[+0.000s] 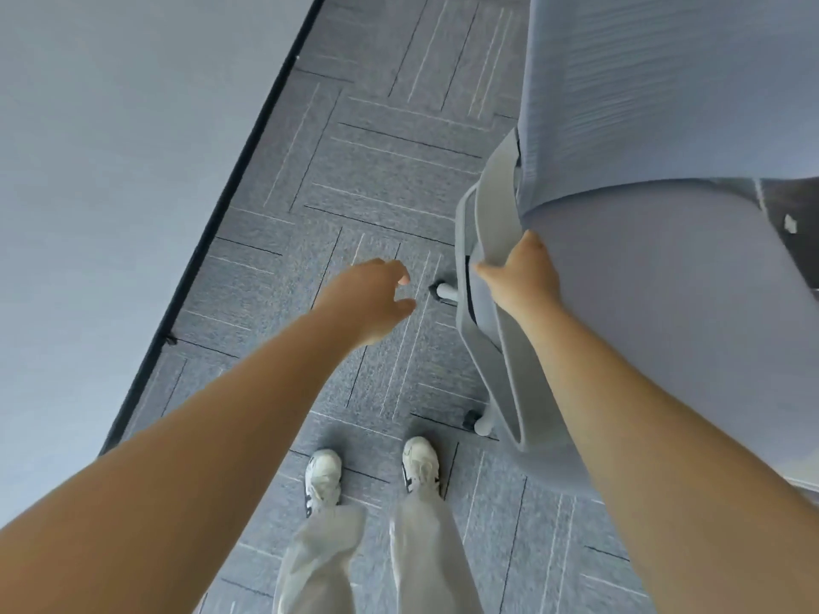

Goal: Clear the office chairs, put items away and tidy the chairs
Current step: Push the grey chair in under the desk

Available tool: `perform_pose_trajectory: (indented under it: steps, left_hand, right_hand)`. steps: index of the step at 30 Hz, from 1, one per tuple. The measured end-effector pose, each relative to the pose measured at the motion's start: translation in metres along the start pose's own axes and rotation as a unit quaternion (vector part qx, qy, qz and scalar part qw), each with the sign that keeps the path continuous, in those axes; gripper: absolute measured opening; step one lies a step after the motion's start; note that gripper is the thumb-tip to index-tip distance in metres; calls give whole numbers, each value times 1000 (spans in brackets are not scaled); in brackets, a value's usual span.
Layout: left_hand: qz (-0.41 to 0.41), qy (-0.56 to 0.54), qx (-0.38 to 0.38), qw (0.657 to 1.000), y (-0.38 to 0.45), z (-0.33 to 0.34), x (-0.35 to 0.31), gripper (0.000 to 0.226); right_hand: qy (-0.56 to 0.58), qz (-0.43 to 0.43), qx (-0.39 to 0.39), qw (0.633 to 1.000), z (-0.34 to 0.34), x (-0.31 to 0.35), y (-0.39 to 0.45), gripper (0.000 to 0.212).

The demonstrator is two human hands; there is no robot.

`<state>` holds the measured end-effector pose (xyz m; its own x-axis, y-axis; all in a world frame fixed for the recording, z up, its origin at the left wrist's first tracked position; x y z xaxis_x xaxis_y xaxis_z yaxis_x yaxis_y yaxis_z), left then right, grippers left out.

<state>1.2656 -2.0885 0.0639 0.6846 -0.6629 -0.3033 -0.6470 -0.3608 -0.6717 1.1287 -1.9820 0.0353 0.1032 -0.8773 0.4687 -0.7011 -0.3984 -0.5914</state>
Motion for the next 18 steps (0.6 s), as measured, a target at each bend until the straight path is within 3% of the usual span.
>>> perform_pose_trajectory:
  steps: [7,12,18]
  left_hand:
    - [62,40,30,997,6,-15,12,37]
    - [107,67,36,991,-16,-32,20,38]
    - [149,97,37,983,-69,-56,8,37]
  right_hand:
    - [9,36,16,999,9,-16,-13,61]
    - [-109,123,-8,986,17,-35,-63,48]
    - [8,78,-104,992,-22,-5,-137,43]
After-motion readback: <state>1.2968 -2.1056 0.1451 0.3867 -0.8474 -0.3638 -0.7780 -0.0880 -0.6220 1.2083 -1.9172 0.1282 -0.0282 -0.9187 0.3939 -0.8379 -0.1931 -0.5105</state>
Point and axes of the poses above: each hand's wrist, its own y-axis towards the middle knuckle, its own z-axis out of the palm, x = y × z, the point moved 7 cm from there along y, towards the middle knuckle, and after that the axes turned 9 degrees about x, right-handed, at the moved point
